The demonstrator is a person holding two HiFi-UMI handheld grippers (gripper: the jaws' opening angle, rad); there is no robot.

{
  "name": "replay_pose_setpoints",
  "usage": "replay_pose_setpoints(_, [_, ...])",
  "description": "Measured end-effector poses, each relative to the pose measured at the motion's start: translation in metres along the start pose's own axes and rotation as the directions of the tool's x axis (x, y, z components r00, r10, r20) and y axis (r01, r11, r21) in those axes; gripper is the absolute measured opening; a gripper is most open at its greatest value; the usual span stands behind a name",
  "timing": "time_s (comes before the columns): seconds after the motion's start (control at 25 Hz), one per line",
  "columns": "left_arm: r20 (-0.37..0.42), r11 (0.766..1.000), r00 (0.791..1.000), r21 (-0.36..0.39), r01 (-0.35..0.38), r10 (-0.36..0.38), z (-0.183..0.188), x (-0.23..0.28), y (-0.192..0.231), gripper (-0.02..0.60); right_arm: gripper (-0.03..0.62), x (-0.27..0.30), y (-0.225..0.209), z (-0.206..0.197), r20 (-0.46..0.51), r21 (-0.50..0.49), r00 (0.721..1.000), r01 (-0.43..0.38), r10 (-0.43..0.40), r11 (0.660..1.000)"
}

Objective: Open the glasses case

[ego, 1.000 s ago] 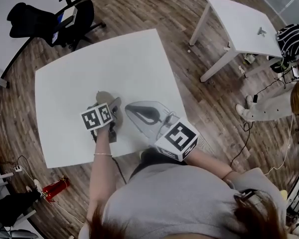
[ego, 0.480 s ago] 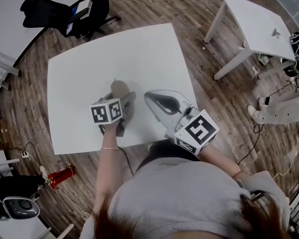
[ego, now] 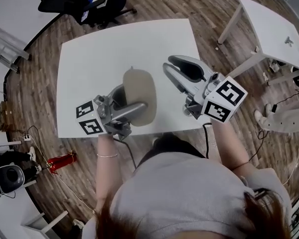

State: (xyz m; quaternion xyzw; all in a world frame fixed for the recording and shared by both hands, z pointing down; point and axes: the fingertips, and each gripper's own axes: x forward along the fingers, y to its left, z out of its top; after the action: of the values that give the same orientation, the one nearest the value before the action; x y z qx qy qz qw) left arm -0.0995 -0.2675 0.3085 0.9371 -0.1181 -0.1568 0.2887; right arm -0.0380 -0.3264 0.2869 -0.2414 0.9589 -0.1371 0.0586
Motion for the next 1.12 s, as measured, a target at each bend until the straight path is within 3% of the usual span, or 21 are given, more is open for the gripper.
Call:
replay_pose_setpoints(0.08, [-0.018, 0.998, 0.998, 0.007, 0.068, -0.068, -0.004, 0.001, -0.018, 0.374, 0.152, 0.007, 0.005, 0.006, 0.008, 0.101, 0.991, -0.132, 0.132, 0.986])
replay_pose_setpoints(0.16, [-0.028, 0.989, 0.989, -0.001, 0.146, -0.146, -0.009, 0.002, -0.034, 0.372, 0.19, 0.016, 0.02, 0.013, 0.026, 0.192, 0.941, -0.336, 0.338, 0.922])
replay_pose_setpoints(0.24, [-0.034, 0.976, 0.975, -0.019, 0.217, -0.218, -0.013, 0.003, -0.048, 0.371, 0.206, 0.02, 0.038, 0.016, 0.031, 0.248, 0.829, -0.548, 0.559, 0.799])
replay_pose_setpoints(0.32, [-0.044, 0.966, 0.965, -0.031, 0.256, -0.257, -0.018, 0.005, -0.057, 0.37, 0.209, 0.017, 0.05, 0.013, 0.035, 0.304, 0.681, -0.705, 0.732, 0.641])
replay_pose_setpoints(0.36, [-0.051, 0.964, 0.963, -0.035, 0.264, -0.266, -0.021, 0.005, -0.059, 0.368, 0.205, 0.016, 0.054, 0.012, 0.044, 0.333, 0.618, -0.749, 0.785, 0.572])
replay_pose_setpoints(0.44, [-0.067, 0.961, 0.959, -0.041, 0.274, -0.276, -0.025, 0.007, -0.061, 0.365, 0.19, 0.017, 0.058, 0.009, 0.058, 0.386, 0.539, -0.789, 0.84, 0.479])
replay_pose_setpoints(0.56, [-0.083, 0.956, 0.953, -0.054, 0.288, -0.291, -0.03, 0.01, -0.064, 0.362, 0.164, 0.015, 0.068, -0.001, 0.046, 0.442, 0.442, -0.813, 0.896, 0.378])
replay_pose_setpoints(0.64, [-0.083, 0.953, 0.95, -0.06, 0.297, -0.301, -0.029, 0.009, -0.065, 0.359, 0.113, 0.012, 0.077, -0.003, 0.049, 0.463, 0.386, -0.826, 0.921, 0.322])
replay_pose_setpoints(0.72, [-0.07, 0.95, 0.948, -0.065, 0.306, -0.31, -0.026, 0.005, -0.067, 0.355, 0.018, 0.01, 0.083, -0.002, 0.069, 0.472, 0.349, -0.837, 0.935, 0.278])
replay_pose_setpoints(0.8, [-0.058, 0.947, 0.946, -0.066, 0.315, -0.319, -0.024, 0.003, -0.067, 0.346, 0.014, 0.007, 0.086, -0.001, 0.081, 0.465, 0.308, -0.853, 0.948, 0.238])
replay_pose_setpoints(0.88, [-0.036, 0.945, 0.946, -0.069, 0.32, -0.323, -0.024, 0.002, -0.067, 0.331, 0.012, 0.006, 0.09, -0.001, 0.073, 0.432, 0.278, -0.875, 0.958, 0.221])
replay_pose_setpoints(1.12, [0.049, 0.95, 0.956, -0.103, 0.293, -0.29, -0.03, -0.002, -0.062, 0.327, 0.008, 0.008, 0.086, -0.009, -0.043, 0.33, 0.304, -0.895, 0.952, 0.301])
